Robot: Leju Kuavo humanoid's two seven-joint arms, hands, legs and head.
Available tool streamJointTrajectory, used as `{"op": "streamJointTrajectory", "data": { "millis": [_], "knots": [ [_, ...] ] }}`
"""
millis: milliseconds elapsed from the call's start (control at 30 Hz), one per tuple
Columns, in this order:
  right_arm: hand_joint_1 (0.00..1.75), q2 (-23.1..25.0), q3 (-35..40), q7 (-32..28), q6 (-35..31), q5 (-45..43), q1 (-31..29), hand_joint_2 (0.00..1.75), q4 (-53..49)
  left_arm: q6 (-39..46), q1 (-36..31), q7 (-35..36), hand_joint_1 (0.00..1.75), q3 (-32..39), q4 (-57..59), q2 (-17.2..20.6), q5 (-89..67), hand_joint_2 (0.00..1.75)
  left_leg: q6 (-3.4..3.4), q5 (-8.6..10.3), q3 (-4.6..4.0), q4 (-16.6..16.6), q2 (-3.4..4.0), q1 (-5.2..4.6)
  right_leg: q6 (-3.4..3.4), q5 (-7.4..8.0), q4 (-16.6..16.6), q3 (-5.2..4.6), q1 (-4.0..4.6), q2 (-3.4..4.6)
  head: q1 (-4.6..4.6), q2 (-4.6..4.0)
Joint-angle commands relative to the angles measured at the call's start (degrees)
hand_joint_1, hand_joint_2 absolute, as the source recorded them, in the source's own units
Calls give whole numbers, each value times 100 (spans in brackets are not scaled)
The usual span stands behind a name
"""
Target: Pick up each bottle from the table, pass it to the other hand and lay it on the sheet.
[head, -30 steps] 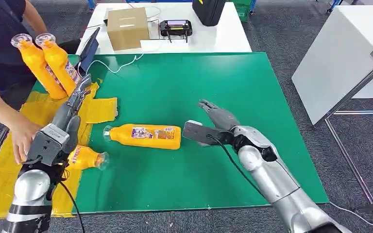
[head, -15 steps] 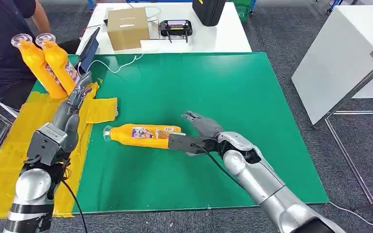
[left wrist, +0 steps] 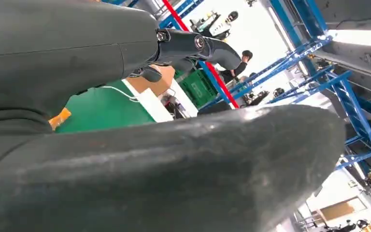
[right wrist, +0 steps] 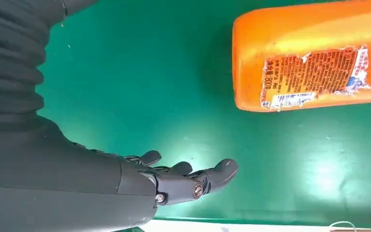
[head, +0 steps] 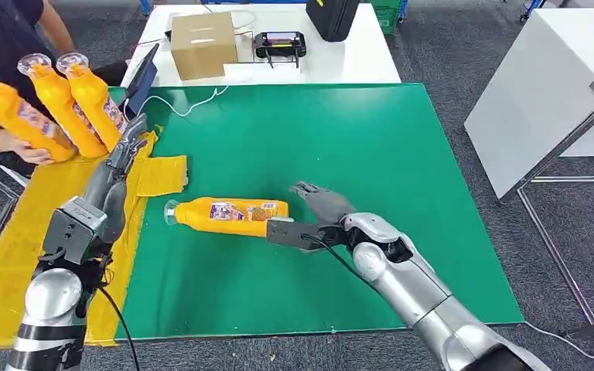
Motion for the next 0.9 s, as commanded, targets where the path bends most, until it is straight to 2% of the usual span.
{"op": "streamJointTrajectory", "data": {
  "millis": [33, 533, 833, 867, 900],
  "knots": [
    [0, -174, 243, 12, 7, -5, -245, 175, 274, -37, -210, 10, 0, -63, 218, -90, 15, 0, -7, -12, 23, 5, -12, 8, -10, -11, 1, 28, 3, 20, 0, 0],
    [0, -229, 233, -10, 39, 21, -245, 175, 239, -29, -247, -18, 0, -64, 270, -132, 36, 0, -4, -3, 8, 0, -9, 3, -5, -4, -1, 10, 1, 9, 0, 0],
    [0, -210, 241, -37, 65, 36, -314, 175, 322, -24, -323, -20, 0, -54, 313, -135, 50, 0, -11, -18, 30, 13, -15, 11, -14, -18, 8, 34, 5, 28, 0, 0],
    [0, -204, 249, -43, 66, 40, -321, 175, 349, -24, -337, -21, 0, -59, 322, -134, 52, 0, -18, -33, 51, 25, -19, 17, -24, -32, 17, 56, 8, 49, -2, 0],
    [0, -210, 260, -56, 77, 44, -317, 175, 363, -28, -345, -21, 0, -66, 326, -132, 52, 0, -6, -6, 15, 2, -10, 5, -7, -7, 0, 17, 2, 15, 0, 0]
  ]
}}
